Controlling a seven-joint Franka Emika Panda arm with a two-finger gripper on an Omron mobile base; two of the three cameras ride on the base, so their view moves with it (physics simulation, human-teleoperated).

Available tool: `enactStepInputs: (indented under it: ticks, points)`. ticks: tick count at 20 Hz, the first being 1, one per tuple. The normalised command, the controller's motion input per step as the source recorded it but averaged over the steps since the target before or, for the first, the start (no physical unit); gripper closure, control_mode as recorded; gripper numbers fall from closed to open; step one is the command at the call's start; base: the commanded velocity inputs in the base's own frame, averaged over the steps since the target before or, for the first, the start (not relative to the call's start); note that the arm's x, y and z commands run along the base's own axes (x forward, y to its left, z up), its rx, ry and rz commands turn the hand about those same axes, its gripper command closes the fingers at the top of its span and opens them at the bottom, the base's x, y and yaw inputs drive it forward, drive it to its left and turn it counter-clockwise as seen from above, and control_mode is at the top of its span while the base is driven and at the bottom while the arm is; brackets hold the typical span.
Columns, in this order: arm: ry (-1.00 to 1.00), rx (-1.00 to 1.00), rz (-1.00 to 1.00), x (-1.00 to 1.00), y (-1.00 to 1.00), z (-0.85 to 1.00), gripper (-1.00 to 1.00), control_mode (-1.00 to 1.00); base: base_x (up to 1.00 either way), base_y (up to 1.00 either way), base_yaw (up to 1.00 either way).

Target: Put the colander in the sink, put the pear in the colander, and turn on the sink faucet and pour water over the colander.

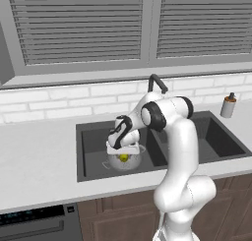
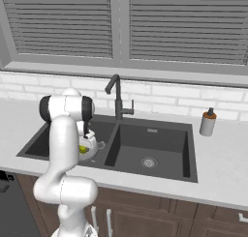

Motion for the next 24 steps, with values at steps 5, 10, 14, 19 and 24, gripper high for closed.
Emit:
enactStepInputs:
  ticks: [5, 10, 14, 19, 24]
  points:
    - [0.02, -0.08, 0.0, 0.0, 0.0, 0.14, -1.0, -1.0, 0.0, 0.0, 0.0]
    - [0.04, -0.11, 0.0, 0.0, 0.0, 0.35, -1.0, -1.0, 0.0, 0.0, 0.0]
    - [0.02, -0.06, 0.0, 0.0, 0.0, 0.61, -1.0, -1.0, 0.0, 0.0, 0.0]
    - [0.0, 0.0, 0.0, -0.22, -0.02, 0.96, -1.0, -1.0, 0.0, 0.0, 0.0]
    - [-0.07, 0.04, 0.0, -0.38, -0.21, 0.99, -1.0, -1.0, 0.0, 0.0, 0.0]
